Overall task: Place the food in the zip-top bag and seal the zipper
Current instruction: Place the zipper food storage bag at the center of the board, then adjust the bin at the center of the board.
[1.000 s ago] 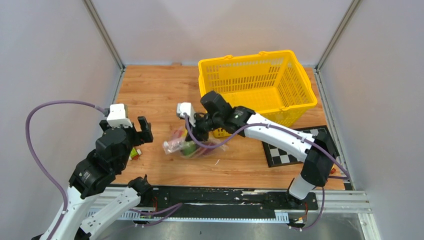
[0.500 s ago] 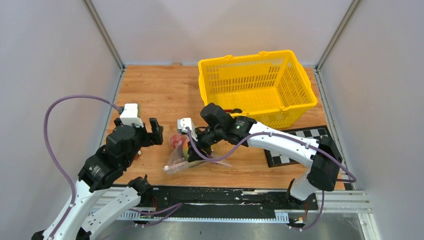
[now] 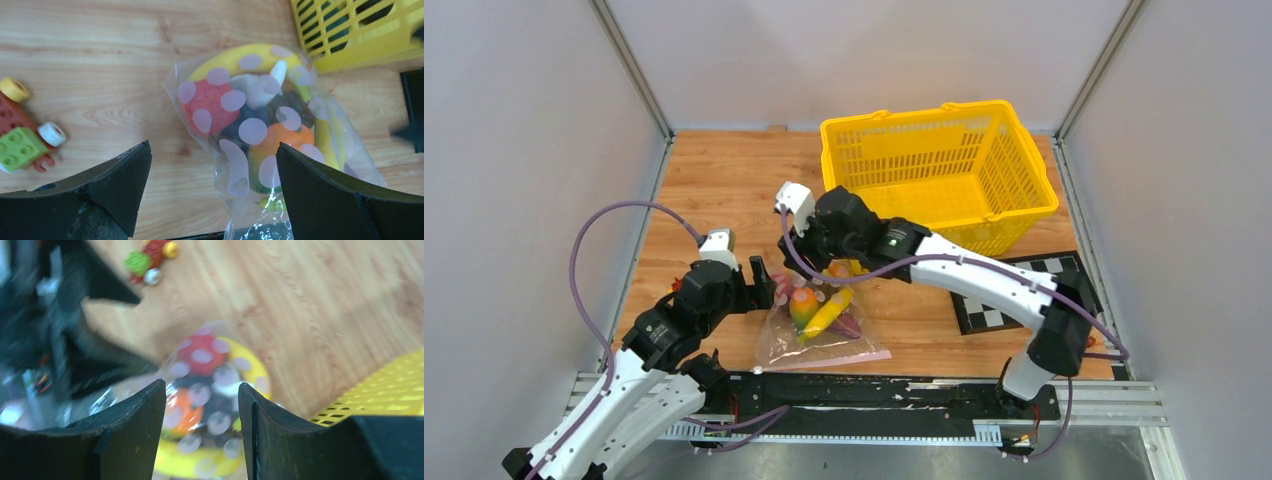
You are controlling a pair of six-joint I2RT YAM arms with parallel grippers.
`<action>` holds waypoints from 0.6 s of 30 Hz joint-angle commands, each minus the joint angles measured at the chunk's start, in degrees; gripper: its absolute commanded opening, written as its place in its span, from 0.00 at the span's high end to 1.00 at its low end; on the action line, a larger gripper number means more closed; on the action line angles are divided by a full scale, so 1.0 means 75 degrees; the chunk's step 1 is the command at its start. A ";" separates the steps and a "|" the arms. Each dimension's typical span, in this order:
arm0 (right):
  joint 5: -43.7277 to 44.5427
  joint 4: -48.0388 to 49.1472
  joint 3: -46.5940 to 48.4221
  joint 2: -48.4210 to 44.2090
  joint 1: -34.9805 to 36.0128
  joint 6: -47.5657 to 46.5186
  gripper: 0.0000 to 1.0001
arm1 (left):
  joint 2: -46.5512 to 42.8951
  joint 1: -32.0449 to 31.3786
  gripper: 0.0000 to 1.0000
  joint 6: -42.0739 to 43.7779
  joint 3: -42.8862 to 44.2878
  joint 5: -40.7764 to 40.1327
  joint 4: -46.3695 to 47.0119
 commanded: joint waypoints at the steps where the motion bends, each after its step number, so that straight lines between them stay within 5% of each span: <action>1: 0.2715 -0.0878 0.1306 0.1215 0.0002 0.0977 0.44 | -0.0049 0.0031 0.00 -0.0827 -0.0464 0.0579 0.0450; 9: 0.3467 -0.1395 0.1386 0.1714 -0.0831 0.1593 0.43 | 0.0017 0.0036 0.00 -0.0955 -0.0807 0.0763 0.0444; 17: 0.0630 -0.1408 0.0332 0.0793 -0.1201 0.0866 0.43 | 0.0420 0.0035 0.00 -0.0993 -0.1287 0.1459 0.1086; 18: 0.0384 -0.1390 0.0125 0.0703 -0.1201 0.0993 0.35 | 0.0445 0.0037 0.00 -0.1014 -0.1309 0.1492 0.1098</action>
